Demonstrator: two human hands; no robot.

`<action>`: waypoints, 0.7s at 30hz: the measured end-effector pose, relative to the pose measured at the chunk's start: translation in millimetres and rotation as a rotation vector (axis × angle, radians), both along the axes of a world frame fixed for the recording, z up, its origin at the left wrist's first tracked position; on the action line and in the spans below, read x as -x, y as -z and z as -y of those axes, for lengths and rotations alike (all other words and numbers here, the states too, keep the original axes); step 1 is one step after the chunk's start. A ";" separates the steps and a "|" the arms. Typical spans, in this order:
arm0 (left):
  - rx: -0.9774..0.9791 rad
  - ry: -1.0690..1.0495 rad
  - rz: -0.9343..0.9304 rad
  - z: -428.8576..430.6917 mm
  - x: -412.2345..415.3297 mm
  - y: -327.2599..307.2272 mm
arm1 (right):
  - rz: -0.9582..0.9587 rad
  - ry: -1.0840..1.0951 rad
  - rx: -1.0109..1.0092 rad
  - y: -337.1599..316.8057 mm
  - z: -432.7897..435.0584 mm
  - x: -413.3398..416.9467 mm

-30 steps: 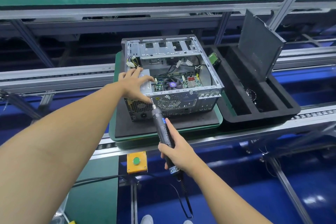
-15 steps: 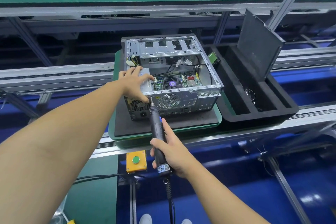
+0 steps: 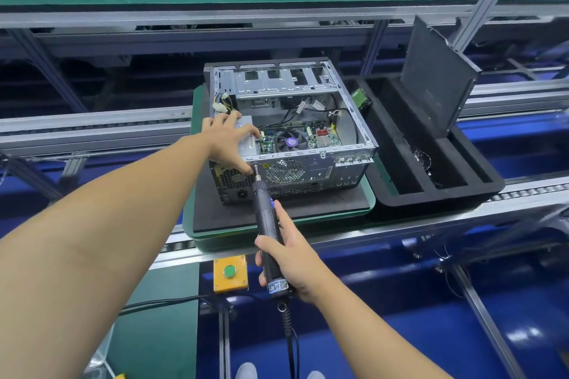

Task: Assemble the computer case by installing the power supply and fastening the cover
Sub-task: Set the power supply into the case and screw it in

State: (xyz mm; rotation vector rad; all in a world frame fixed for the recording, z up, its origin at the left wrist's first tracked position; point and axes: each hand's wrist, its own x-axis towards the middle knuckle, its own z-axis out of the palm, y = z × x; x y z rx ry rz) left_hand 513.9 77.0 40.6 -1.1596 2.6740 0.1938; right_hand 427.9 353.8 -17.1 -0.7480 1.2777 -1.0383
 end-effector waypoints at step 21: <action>0.015 0.076 0.092 4.8 7.3 -8.6 | 0.004 0.005 0.017 5.2 1.6 1.6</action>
